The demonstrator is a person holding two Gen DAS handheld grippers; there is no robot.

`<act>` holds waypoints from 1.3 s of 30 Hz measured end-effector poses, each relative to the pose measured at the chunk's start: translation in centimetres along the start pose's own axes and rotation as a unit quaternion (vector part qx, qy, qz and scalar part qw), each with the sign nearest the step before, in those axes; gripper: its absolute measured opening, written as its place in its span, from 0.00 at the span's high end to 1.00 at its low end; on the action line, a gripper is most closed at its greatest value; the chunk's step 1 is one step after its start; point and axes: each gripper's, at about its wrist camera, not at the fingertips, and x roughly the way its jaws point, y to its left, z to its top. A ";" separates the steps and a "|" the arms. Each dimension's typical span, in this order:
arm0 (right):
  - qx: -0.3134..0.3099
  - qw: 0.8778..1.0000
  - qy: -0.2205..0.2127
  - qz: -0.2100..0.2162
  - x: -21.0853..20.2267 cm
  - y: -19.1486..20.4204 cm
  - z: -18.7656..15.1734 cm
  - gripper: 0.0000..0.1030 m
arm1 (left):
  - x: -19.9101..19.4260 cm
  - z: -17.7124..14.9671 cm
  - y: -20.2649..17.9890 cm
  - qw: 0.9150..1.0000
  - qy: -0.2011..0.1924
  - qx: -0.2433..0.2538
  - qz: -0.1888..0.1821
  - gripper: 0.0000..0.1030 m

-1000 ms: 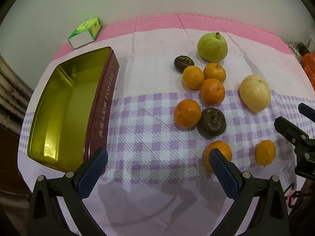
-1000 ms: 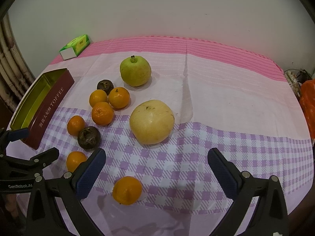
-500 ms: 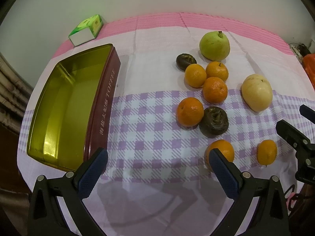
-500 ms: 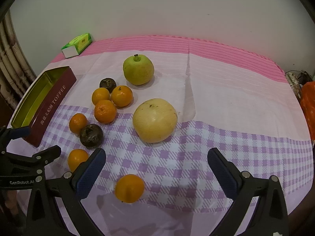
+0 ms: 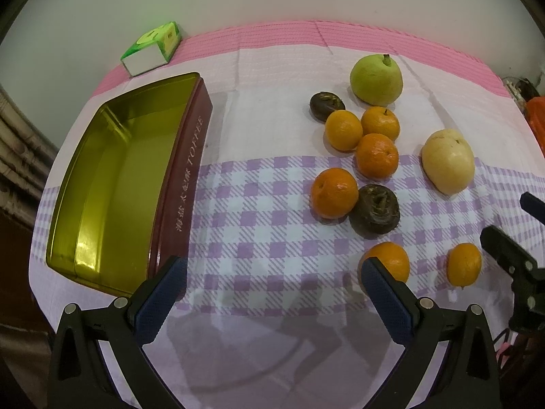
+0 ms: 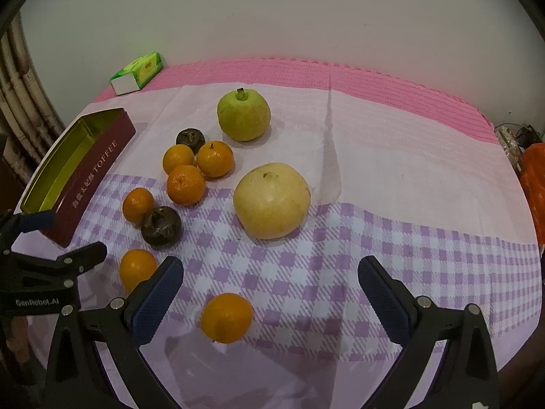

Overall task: Organize fruits
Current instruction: 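Move the right gripper to a mandarin and close on it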

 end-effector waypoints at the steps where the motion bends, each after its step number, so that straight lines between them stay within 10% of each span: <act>1: -0.002 1.000 0.002 0.000 0.0 0.0 -0.1 0.02 | 0.0 0.0 0.1 1.000 0.000 -0.001 0.000 0.01; 17: -0.023 0.997 0.068 0.041 2.1 1.4 -1.9 0.40 | -0.6 -0.3 0.7 1.000 -0.005 0.017 -0.018 0.02; 39: -0.030 0.995 0.089 0.043 4.0 2.5 -2.4 0.64 | 0.3 -0.5 -1.2 0.997 0.010 0.051 -0.053 0.02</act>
